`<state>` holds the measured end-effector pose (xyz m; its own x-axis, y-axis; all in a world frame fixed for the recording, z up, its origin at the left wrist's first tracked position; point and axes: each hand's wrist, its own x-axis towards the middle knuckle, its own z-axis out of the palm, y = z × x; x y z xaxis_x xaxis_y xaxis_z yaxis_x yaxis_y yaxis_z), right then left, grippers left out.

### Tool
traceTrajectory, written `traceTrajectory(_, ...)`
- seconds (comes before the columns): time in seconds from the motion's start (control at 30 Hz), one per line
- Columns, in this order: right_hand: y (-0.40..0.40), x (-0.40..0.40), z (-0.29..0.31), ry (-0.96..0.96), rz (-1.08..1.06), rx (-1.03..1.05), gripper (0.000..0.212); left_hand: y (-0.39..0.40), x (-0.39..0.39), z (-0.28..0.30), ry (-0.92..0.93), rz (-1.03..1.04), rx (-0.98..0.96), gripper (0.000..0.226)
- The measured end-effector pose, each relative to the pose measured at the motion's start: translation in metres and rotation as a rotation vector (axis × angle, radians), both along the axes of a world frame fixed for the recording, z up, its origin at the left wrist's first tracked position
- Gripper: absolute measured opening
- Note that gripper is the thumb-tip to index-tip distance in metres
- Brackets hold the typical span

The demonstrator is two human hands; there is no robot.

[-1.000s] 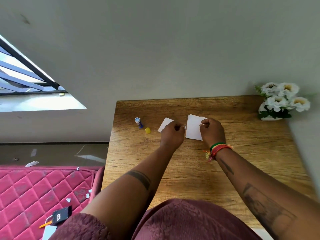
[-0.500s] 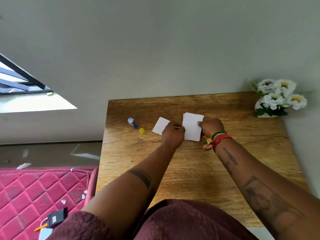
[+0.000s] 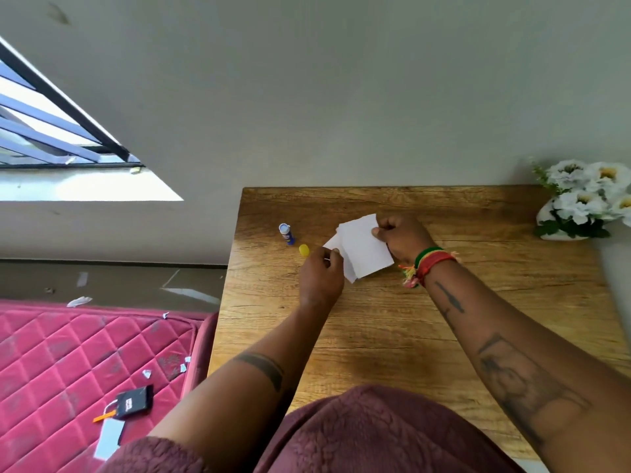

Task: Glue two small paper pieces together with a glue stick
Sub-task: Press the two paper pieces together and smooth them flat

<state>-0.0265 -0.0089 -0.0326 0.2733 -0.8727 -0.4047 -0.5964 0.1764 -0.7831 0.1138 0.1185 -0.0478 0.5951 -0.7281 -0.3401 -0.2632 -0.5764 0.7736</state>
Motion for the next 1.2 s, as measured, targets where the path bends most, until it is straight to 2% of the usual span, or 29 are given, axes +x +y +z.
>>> traceTrajectory(0.07,0.006,0.014,-0.006,0.057,0.043,-0.017,0.007,0.006,0.004,0.000,-0.046,0.075,0.012,0.020)
traceTrajectory(0.13,0.009,0.024,-0.013,0.089,0.048,-0.024,0.013,0.010,0.007,0.000,-0.070,0.140,0.040,0.015)
traceTrajectory(0.27,0.008,0.034,-0.015,0.146,0.080,-0.081,0.017,0.015,0.013,-0.003,-0.092,0.089,0.099,0.007)
traceTrajectory(0.37,0.005,0.039,-0.017,0.178,0.120,-0.095,0.019,0.017,0.014,-0.004,-0.145,0.008,0.117,0.020)
traceTrajectory(0.6,0.003,0.044,-0.022,0.205,0.188,-0.131,0.013,0.018,0.010,-0.001,-0.177,-0.086,0.131,0.028)
traceTrajectory(0.9,0.005,0.046,-0.028,0.218,0.166,-0.155,0.016,0.016,0.013,-0.002,-0.226,-0.097,0.097,0.028)
traceTrajectory(1.07,0.012,0.045,-0.029,0.205,0.133,-0.237,0.020,0.015,0.009,-0.002,-0.253,-0.092,0.080,0.031)
traceTrajectory(1.2,0.016,0.041,-0.029,0.225,0.188,-0.323,0.028,0.016,0.009,-0.004,-0.252,-0.074,0.064,0.031)
